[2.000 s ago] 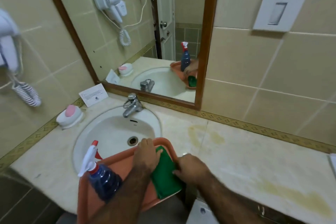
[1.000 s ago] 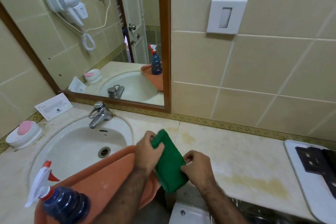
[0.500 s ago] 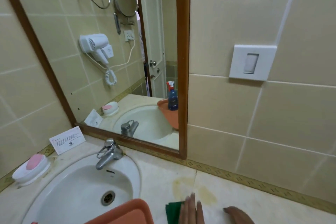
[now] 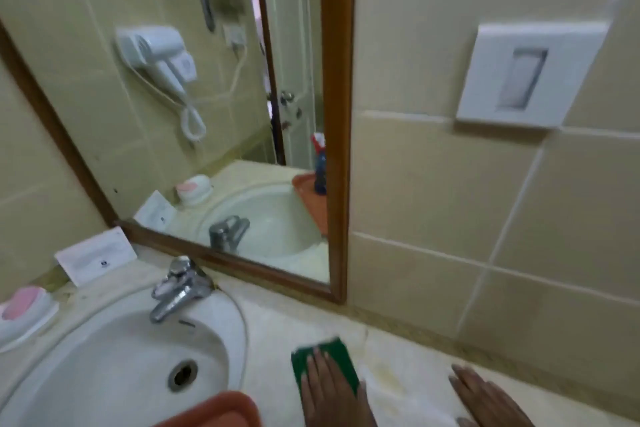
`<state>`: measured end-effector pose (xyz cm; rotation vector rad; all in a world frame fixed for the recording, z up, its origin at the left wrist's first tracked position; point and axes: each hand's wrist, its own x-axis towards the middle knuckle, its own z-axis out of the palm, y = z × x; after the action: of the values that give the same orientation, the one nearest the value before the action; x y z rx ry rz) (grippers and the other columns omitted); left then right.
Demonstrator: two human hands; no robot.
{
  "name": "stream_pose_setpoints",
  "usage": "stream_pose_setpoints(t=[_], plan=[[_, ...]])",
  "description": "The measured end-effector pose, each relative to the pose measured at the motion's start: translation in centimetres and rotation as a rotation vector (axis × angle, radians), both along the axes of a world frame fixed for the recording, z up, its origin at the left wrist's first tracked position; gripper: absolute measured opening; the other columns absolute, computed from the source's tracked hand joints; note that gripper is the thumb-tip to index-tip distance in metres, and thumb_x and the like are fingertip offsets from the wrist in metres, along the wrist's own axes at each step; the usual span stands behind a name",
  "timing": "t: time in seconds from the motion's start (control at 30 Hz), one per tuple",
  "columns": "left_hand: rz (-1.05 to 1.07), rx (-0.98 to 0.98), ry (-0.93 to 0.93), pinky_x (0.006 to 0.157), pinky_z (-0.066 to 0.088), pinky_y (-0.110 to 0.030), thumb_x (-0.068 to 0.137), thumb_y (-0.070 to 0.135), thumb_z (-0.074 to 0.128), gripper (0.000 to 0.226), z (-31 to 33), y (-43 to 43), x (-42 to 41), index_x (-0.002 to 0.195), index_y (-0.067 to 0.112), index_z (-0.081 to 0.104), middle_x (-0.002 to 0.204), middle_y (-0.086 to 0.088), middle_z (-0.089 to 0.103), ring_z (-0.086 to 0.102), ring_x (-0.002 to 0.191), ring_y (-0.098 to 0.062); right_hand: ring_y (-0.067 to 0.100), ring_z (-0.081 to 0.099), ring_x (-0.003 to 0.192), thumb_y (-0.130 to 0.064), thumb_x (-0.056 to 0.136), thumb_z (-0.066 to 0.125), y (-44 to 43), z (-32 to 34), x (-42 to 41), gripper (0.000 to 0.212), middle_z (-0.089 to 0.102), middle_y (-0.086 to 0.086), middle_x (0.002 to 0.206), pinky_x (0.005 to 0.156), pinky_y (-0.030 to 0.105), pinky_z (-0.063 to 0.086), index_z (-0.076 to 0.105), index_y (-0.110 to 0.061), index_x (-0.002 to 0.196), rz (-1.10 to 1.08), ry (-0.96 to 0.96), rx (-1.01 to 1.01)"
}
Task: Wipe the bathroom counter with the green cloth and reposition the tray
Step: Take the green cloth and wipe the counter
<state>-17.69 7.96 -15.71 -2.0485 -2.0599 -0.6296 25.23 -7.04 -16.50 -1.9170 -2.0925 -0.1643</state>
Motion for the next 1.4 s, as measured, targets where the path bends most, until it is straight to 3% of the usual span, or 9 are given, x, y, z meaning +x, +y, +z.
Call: stream_pose_setpoints(t=[0.1,0.2,0.37,0.6,0.73,0.87,1.0,1.17,1.4], plan=[[-0.250,-0.453,-0.067,0.124,0.010,-0.047,0.094,0.058,0.048,0.086,2.0,-3.8,15.9,0.156,0.002,0.029,0.165,-0.011,0.014,0.026,0.151,-0.033,-0.003,0.008,0.155,-0.050,0.107,0.023,0.7,0.3,-4.1,0.058,0.022,-0.014,0.168,0.123,0.020,0.007,0.034,-0.027,0.159,-0.022,0.056,-0.118],[-0.465,-0.532,-0.011,0.125,-0.001,-0.051,0.100,0.059,0.023,0.079,-0.4,-6.3,17.9,0.161,0.011,0.005,0.168,-0.007,0.000,0.002,0.156,-0.028,-0.012,-0.013,0.151,-0.059,0.105,0.015,-0.2,-1.0,-3.8,0.057,-0.009,-0.030,0.166,0.120,0.012,-0.016,0.003,-0.047,0.160,-0.072,0.088,-0.309],[-0.685,-0.490,0.068,0.115,0.040,-0.046,0.077,0.066,0.062,0.083,0.0,-12.1,16.4,0.139,0.010,0.060,0.149,-0.007,0.053,0.055,0.134,-0.027,-0.010,-0.007,0.153,-0.059,0.106,0.016,-0.2,-1.2,-3.8,0.056,-0.012,-0.034,0.165,0.120,0.012,-0.014,-0.003,-0.052,0.158,-0.086,0.118,-0.345],[-0.314,-0.460,0.047,0.126,0.006,-0.048,0.098,0.059,0.009,0.081,0.2,-6.4,14.1,0.160,0.008,0.004,0.169,-0.011,0.004,0.005,0.156,-0.030,-0.004,-0.002,0.156,-0.048,0.110,0.023,-0.3,-1.2,-3.8,0.056,0.001,-0.024,0.170,0.126,0.027,0.004,0.010,-0.038,0.163,-0.035,0.166,-0.311],[-0.435,-0.499,0.124,0.124,0.003,-0.055,0.101,0.056,0.019,0.078,0.8,-6.6,18.7,0.159,0.007,0.003,0.167,-0.014,0.000,0.003,0.155,-0.034,-0.004,0.003,0.156,-0.051,0.108,0.022,-0.3,-1.8,-3.3,0.055,0.002,-0.028,0.169,0.125,0.025,0.006,0.012,-0.041,0.162,-0.036,0.168,-0.275],[-0.683,-0.383,0.249,0.108,0.047,-0.048,0.080,0.066,0.063,0.078,0.1,-9.9,17.7,0.133,0.009,0.061,0.136,-0.004,0.065,0.060,0.127,-0.022,0.003,0.028,0.153,-0.049,0.105,0.034,0.5,-1.4,-3.2,0.053,0.020,-0.019,0.168,0.118,0.016,0.012,0.036,-0.036,0.155,-0.035,0.127,-0.312],[-0.638,-0.307,0.282,0.119,0.018,-0.040,0.099,0.043,0.033,0.033,-1.1,-9.6,12.7,0.114,0.019,0.051,0.110,0.008,0.078,0.061,0.123,-0.020,-0.002,0.001,0.156,-0.052,0.105,0.018,1.3,-0.4,-3.2,0.060,0.030,-0.009,0.167,0.112,0.018,0.013,0.055,-0.024,0.144,-0.024,0.052,-0.350],[-0.406,-0.392,0.099,0.119,0.014,-0.038,0.083,0.059,0.045,0.077,-0.1,-7.0,11.6,0.130,0.003,0.067,0.140,-0.014,0.061,0.062,0.125,-0.034,0.000,0.018,0.155,-0.048,0.105,0.027,0.7,-1.0,-3.2,0.052,0.021,-0.018,0.168,0.118,0.018,0.014,0.037,-0.036,0.155,-0.027,0.148,-0.313],[-0.476,-0.445,0.143,0.125,0.010,-0.048,0.098,0.058,0.014,0.081,-0.4,-9.4,14.6,0.159,0.006,0.018,0.168,-0.012,0.014,0.013,0.155,-0.028,-0.001,0.020,0.154,-0.029,0.110,0.038,-0.4,0.8,-3.9,0.047,0.027,-0.015,0.165,0.126,0.021,0.011,0.037,-0.026,0.157,-0.022,0.370,-0.285]])
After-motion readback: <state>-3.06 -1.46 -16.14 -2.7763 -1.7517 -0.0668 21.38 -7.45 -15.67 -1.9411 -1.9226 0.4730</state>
